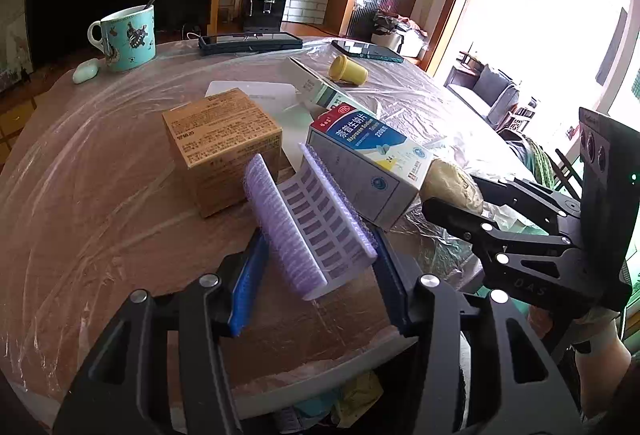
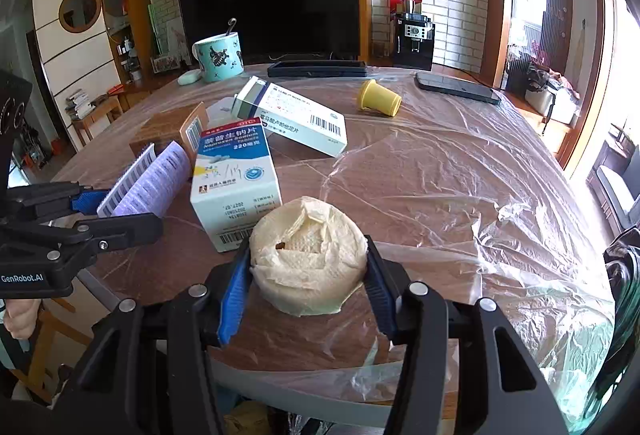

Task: Collect trash
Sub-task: 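Carry the rack and tissue roll over the black bin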

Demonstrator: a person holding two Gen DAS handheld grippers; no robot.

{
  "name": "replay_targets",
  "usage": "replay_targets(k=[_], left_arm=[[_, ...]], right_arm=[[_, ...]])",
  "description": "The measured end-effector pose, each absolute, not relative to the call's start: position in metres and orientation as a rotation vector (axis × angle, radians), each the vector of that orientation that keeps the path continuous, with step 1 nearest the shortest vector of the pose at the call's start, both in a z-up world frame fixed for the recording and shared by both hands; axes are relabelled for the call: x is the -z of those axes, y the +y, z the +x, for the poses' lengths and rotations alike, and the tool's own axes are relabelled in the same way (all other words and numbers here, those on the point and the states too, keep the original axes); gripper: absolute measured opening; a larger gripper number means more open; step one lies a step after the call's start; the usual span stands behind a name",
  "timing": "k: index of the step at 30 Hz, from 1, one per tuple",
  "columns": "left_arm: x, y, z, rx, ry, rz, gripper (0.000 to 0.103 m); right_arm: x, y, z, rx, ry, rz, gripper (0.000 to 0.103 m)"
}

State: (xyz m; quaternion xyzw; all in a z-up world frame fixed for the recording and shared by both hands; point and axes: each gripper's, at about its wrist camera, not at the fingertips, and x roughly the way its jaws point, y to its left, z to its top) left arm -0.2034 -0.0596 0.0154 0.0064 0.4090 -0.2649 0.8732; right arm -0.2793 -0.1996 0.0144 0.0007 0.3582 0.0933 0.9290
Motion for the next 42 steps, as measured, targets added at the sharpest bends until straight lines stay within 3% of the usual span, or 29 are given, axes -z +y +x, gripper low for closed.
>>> replay_targets(k=[42], left_arm=[[-0.037, -0.024, -0.275, 0.571, 0.835, 0.035, 0.053]], right_arm=[[-0.046, -0.173, -0.351, -0.33, 0.723, 0.007, 0.052]])
